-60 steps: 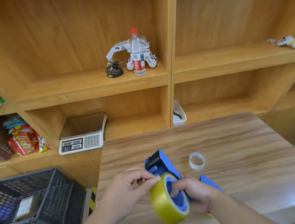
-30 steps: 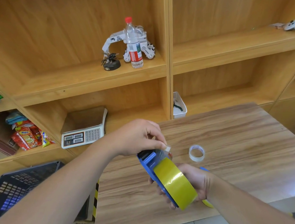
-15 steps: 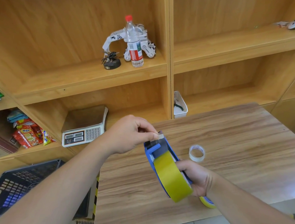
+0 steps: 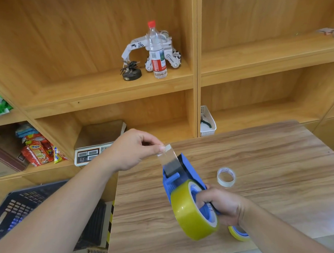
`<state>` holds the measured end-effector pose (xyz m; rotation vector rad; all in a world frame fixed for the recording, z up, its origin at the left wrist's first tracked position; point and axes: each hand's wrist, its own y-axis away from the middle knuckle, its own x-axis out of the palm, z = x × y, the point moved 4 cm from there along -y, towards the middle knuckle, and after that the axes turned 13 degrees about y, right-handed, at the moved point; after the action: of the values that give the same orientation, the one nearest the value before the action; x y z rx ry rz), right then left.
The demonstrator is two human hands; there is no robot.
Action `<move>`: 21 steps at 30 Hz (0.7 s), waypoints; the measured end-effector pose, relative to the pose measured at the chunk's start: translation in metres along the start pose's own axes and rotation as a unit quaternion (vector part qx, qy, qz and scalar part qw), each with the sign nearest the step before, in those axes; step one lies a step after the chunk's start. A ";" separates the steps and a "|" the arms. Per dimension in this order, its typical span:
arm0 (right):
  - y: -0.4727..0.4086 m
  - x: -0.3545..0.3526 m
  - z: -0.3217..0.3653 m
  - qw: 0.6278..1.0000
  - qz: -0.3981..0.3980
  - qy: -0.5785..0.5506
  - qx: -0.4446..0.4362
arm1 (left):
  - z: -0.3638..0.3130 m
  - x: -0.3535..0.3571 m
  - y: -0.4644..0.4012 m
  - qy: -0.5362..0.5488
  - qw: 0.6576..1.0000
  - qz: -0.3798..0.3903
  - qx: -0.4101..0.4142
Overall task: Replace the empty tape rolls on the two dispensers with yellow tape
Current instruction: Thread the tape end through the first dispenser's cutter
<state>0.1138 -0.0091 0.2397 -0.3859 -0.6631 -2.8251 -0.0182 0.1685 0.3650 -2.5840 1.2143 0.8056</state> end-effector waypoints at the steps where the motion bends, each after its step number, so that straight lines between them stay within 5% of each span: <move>1: 0.000 0.000 0.001 1.000 -0.001 0.004 0.000 | 0.000 -0.002 0.000 -0.001 1.000 0.003 -0.001; 14: 0.004 -0.006 0.006 0.999 0.009 0.049 0.014 | 0.009 0.000 -0.007 0.030 0.999 0.009 -0.026; 21: 0.008 -0.004 0.012 0.996 0.041 0.077 0.001 | 0.030 0.037 -0.003 0.212 0.970 0.067 -0.095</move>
<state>0.1220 -0.0098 0.2520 -0.1886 -0.6023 -2.7413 -0.0085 0.1573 0.3193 -2.9613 1.5010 0.4137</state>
